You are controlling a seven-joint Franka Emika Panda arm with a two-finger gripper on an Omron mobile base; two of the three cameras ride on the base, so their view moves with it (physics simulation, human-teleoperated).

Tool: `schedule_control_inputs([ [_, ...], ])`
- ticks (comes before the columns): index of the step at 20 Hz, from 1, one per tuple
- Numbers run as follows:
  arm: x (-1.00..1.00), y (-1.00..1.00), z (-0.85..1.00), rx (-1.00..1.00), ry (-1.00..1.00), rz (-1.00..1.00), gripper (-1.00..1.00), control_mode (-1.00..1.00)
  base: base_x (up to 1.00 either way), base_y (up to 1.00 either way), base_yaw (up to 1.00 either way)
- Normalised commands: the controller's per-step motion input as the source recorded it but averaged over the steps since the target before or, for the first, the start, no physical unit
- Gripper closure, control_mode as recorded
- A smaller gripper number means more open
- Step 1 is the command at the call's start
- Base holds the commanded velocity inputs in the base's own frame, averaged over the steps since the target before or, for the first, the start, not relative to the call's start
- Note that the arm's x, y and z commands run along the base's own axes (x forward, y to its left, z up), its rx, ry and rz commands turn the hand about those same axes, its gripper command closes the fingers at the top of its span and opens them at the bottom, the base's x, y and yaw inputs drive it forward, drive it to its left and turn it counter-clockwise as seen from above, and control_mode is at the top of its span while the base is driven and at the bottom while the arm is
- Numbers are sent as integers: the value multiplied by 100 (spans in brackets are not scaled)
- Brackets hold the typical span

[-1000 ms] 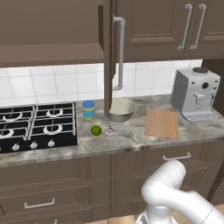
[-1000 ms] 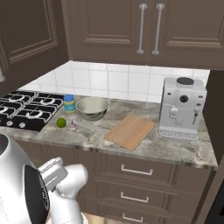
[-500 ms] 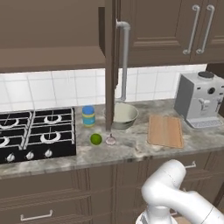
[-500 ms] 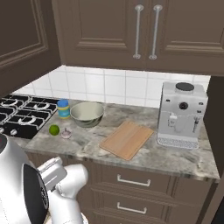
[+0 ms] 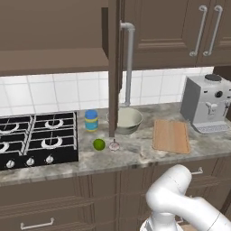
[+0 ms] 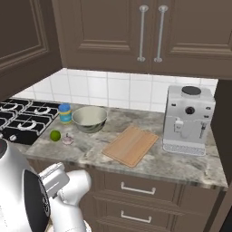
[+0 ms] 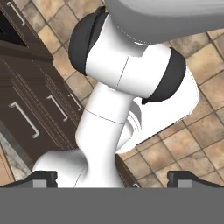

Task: Open the cabinet. Place the bowl and condiment on the counter. Then place the lime and garlic on the cutting board.

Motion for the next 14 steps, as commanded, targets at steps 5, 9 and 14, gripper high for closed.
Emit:
schedule_control_inputs([
  [5, 0, 0, 0, 0, 0, 0, -100, 100, 50, -2, 0],
  [9, 0, 0, 0, 0, 0, 0, -100, 100, 49, 0, 0],
  [14, 0, 0, 0, 0, 0, 0, -100, 100, 44, 0, 0],
])
